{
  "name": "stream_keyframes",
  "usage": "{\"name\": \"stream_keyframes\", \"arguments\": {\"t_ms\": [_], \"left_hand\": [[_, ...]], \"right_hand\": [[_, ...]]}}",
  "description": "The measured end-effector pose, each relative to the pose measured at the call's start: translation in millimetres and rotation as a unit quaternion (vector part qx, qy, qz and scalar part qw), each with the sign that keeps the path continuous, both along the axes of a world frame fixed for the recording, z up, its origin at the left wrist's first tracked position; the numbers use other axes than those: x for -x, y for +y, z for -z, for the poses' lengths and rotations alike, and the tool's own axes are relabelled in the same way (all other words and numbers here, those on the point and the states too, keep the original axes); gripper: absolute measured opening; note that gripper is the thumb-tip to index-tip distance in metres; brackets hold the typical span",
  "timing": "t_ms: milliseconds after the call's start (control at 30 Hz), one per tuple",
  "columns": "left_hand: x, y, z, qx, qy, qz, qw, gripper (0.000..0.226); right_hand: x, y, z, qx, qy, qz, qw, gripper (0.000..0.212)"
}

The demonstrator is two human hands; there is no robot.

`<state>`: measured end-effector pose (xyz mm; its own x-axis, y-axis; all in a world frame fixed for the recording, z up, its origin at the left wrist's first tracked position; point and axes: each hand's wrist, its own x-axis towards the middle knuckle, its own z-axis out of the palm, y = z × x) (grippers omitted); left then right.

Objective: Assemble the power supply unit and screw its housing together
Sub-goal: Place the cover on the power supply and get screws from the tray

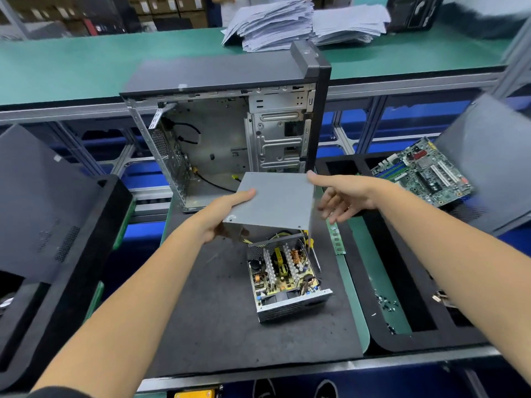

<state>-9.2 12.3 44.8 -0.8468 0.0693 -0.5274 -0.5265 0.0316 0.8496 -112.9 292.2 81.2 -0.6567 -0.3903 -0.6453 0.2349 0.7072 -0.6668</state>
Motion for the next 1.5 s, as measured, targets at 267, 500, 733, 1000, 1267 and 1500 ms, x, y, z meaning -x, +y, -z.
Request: {"name": "stream_keyframes", "arguments": {"t_ms": [267, 500, 733, 1000, 1267, 1500], "left_hand": [[12.4, 7.3, -14.8, 0.034, 0.021, 0.101, 0.994, 0.057], [23.9, 17.3, -38.1, 0.138, 0.016, 0.276, 0.951, 0.035], [27.7, 23.4, -37.2, 0.179, 0.001, 0.376, 0.909, 0.027], [30.6, 28.7, -46.1, 0.154, 0.002, 0.402, 0.903, 0.049], [34.4, 8.6, -46.9, 0.273, 0.139, 0.217, 0.927, 0.041], [26.4, -13.4, -24.7, 0.184, 0.031, -0.197, 0.962, 0.053]], "right_hand": [[18.7, -14.9, -32.4, 0.09, 0.206, -0.027, 0.974, 0.054], [-2.4, -57.2, -39.7, -0.006, 0.112, -0.298, 0.948, 0.045], [-6.6, -65.5, -6.8, 0.015, -0.044, -0.322, 0.946, 0.028], [-9.1, -54.5, -7.1, -0.027, -0.028, -0.301, 0.953, 0.048], [-14.4, -22.5, 2.6, 0.052, -0.075, -0.17, 0.981, 0.045], [-17.4, 4.7, 17.9, 0.147, -0.081, -0.057, 0.984, 0.04]]}}
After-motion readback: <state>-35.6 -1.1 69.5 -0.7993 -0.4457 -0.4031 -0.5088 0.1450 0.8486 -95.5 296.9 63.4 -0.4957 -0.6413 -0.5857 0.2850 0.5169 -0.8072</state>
